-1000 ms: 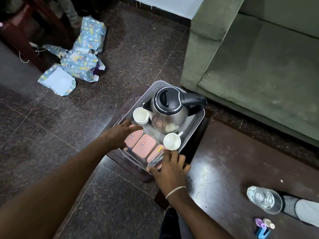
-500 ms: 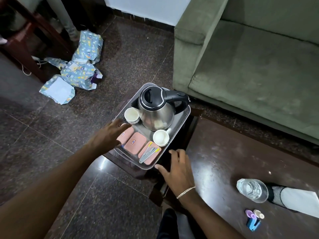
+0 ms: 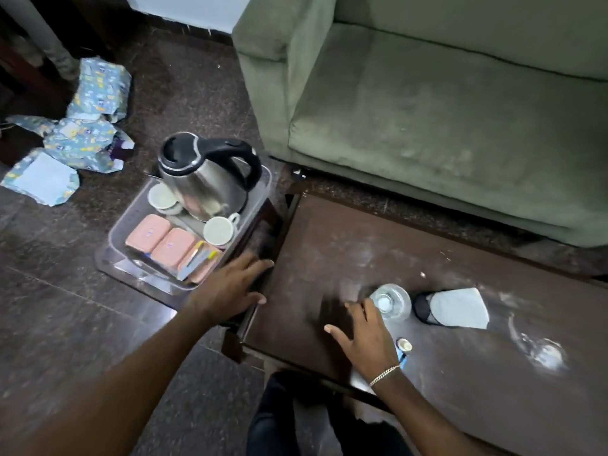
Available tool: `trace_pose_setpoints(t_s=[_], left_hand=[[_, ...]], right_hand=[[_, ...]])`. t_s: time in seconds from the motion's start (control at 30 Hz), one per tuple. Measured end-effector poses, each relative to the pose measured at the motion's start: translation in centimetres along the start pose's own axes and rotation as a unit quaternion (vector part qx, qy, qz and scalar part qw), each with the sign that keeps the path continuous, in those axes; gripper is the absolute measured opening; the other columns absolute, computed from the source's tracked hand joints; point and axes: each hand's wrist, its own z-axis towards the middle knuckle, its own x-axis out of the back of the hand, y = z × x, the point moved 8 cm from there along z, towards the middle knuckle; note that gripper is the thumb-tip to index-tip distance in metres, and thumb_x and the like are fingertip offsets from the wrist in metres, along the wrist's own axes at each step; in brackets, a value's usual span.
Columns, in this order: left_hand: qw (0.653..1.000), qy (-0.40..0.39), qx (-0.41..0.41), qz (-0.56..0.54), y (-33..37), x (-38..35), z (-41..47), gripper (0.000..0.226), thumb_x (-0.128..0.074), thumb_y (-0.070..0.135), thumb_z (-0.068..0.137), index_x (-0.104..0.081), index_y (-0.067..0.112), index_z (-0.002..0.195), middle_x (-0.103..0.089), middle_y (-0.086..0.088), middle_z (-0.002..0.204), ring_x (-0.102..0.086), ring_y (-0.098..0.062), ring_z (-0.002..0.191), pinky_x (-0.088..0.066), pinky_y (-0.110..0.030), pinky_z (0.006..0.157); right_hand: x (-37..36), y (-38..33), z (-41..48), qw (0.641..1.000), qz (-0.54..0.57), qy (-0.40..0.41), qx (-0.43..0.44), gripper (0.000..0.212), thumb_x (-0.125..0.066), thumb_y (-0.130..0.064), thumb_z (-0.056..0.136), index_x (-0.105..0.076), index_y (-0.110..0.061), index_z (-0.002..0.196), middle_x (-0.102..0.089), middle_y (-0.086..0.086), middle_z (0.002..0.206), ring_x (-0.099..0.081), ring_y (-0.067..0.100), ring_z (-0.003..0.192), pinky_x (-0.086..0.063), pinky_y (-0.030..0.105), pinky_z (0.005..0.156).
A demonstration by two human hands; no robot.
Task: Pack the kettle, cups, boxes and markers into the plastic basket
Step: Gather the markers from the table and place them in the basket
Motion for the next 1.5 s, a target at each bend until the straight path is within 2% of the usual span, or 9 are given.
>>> trace_pose_setpoints(t_s=[0.13,0.23,0.3,0.4,0.57,0.83,1.1,1.3,1.5], left_hand=[[0.996,-0.087,-0.026,0.000,6.9,-8.4,2.3,0.066,-0.068,0.049,0.089,-0.049,0.018,0.144,-0.047,-0.007,0.136,-0.064,-0.036,0.113,-0.057,-0.042,0.085],[0.989,-0.146,-0.028,0.005,11.7,-14.3,3.7,0.062,-0.064,0.047,0.093,-0.048,0.018,0.145,-0.043,-0.009,0.146,-0.063,-0.039,0.116,-0.055,-0.044,0.092],[0.987,-0.158,-0.041,-0.002,14.9,-17.0,4.5,0.059,-0.064,0.046,0.094,-0.048,0.019,0.145,-0.046,-0.007,0.143,-0.064,-0.037,0.112,-0.053,-0.044,0.092],[0.988,-0.152,-0.038,-0.011,18.7,-19.9,5.5,0.054,-0.066,0.043,0.094,-0.050,0.019,0.140,-0.051,-0.004,0.138,-0.065,-0.034,0.112,-0.051,-0.043,0.093],[0.986,-0.158,-0.032,-0.047,23.1,-23.4,6.6,0.038,-0.065,0.031,0.093,-0.055,0.016,0.127,-0.055,-0.006,0.127,-0.065,-0.036,0.108,-0.052,-0.049,0.090],[0.988,-0.147,0.021,-0.038,22.1,-26.2,7.2,0.027,-0.055,0.023,0.099,-0.057,0.013,0.124,-0.054,-0.006,0.127,-0.066,-0.038,0.103,-0.053,-0.049,0.087],[0.990,-0.127,-0.004,-0.057,21.2,-27.6,7.4,0.024,-0.051,0.024,0.101,-0.059,0.014,0.121,-0.056,-0.006,0.125,-0.065,-0.035,0.104,-0.053,-0.050,0.089],[0.992,-0.116,-0.019,-0.036,20.6,-27.1,7.2,0.023,-0.043,0.023,0.104,-0.059,0.014,0.117,-0.058,-0.006,0.123,-0.067,-0.034,0.102,-0.054,-0.049,0.085],[0.988,-0.123,-0.003,-0.096,19.2,-25.8,6.2,0.032,-0.051,0.027,0.099,-0.054,0.017,0.130,-0.054,-0.005,0.130,-0.065,-0.035,0.107,-0.054,-0.049,0.088]], right_hand=[[0.7,7.0,-3.3,0.998,-0.027,-0.030,-0.052,0.050,-0.066,-0.052,0.089,-0.064,-0.010,0.116,-0.058,0.008,0.114,-0.059,0.029,0.102,-0.055,0.042,0.082],[1.6,11.6,-5.2,0.995,-0.016,-0.013,-0.093,0.029,-0.067,-0.037,0.091,-0.065,-0.011,0.104,-0.057,0.007,0.104,-0.059,0.030,0.095,-0.052,0.039,0.073],[1.7,14.2,-6.0,0.994,-0.011,-0.020,-0.106,0.021,-0.065,-0.027,0.092,-0.064,-0.010,0.105,-0.056,0.008,0.103,-0.058,0.031,0.094,-0.051,0.040,0.076],[1.2,17.0,-6.9,0.993,-0.019,-0.062,-0.102,0.034,-0.064,-0.016,0.086,-0.062,-0.010,0.119,-0.054,0.010,0.107,-0.057,0.033,0.095,-0.051,0.043,0.083],[0.3,18.6,-7.0,0.994,0.000,-0.083,-0.073,0.043,-0.063,-0.015,0.087,-0.060,-0.017,0.129,-0.055,0.009,0.113,-0.058,0.031,0.097,-0.052,0.039,0.083],[-1.3,18.5,-5.3,0.994,0.010,-0.108,-0.034,0.047,-0.057,-0.014,0.093,-0.055,-0.021,0.140,-0.057,0.008,0.126,-0.061,0.030,0.105,-0.052,0.038,0.093],[-1.8,18.3,-4.6,0.996,-0.018,-0.081,-0.022,0.045,-0.067,-0.005,0.081,-0.063,-0.019,0.124,-0.062,0.006,0.113,-0.064,0.031,0.091,-0.057,0.044,0.073],[-1.1,17.3,-4.8,0.996,-0.022,-0.063,-0.061,0.035,-0.056,-0.009,0.088,-0.064,-0.012,0.121,-0.062,0.011,0.102,-0.064,0.037,0.083,-0.055,0.048,0.075],[-0.6,15.5,-5.4,0.987,-0.054,-0.070,-0.133,0.042,-0.061,-0.007,0.090,-0.060,-0.012,0.132,-0.060,0.012,0.112,-0.062,0.036,0.099,-0.052,0.042,0.083]])
